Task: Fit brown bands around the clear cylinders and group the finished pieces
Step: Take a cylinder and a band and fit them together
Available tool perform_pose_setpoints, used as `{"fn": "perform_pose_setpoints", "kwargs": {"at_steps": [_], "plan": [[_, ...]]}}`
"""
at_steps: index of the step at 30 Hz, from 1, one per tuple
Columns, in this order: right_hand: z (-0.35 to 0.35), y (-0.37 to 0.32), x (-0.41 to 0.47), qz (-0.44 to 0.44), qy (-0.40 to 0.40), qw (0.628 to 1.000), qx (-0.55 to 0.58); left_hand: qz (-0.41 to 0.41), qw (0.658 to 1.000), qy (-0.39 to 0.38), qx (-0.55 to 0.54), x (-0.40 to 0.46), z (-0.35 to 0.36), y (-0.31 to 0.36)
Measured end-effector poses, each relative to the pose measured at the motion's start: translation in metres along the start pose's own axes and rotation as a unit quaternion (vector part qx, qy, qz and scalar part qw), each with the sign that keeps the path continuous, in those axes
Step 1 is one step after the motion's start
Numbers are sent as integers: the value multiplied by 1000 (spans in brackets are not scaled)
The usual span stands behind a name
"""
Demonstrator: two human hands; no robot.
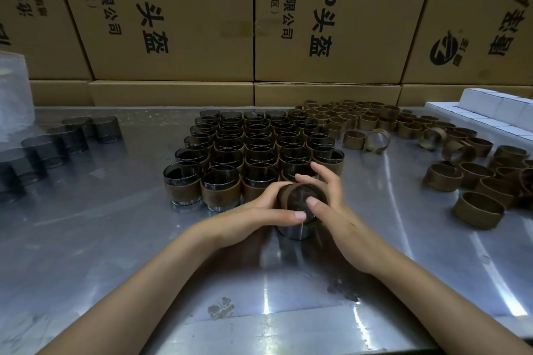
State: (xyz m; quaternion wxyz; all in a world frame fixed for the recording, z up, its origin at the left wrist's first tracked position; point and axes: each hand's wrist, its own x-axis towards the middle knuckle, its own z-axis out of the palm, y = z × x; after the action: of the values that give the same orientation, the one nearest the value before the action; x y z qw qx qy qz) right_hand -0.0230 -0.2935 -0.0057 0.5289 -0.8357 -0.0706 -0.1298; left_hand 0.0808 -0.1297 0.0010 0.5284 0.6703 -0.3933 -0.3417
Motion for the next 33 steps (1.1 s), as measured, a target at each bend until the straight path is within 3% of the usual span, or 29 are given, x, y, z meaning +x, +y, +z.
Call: {"fn": "perform_pose_setpoints", "kwargs": {"at_steps": [3,7,10,12,14,16,18,20,23,25,29,33], "plan": [[1,2,1,33,-5,999,-10,-10,1000,-4,-1,1,2,-1],[3,4,1,33,-11,999,8,38,987,156,-8,22,17,-7],[9,1,4,23,-23,998,52,76,973,210,-55,24,32,4],[15,1,14,-5,34,997,70,105,962,227,-111,19,37,14],[19,2,19,-58,103,989,94,116,952,228,-168,18,45,18],[16,3,19,-88,107,984,110,88,942,228,-232,19,51,19],[12,-1,14,-57,62,987,137,75,942,209,-250,16,52,17],[8,-3,9,-45,32,987,153,70,953,189,-225,14,50,19],[7,-2,24,-63,100,987,108,72,956,164,-232,10,49,22],[4,2,20,-99,73,986,113,75,959,164,-219,15,48,21],[9,-5,19,-4,99,965,242,81,957,212,-180,25,46,23],[9,-4,16,-10,116,958,264,69,976,168,-122,22,39,0]]}}
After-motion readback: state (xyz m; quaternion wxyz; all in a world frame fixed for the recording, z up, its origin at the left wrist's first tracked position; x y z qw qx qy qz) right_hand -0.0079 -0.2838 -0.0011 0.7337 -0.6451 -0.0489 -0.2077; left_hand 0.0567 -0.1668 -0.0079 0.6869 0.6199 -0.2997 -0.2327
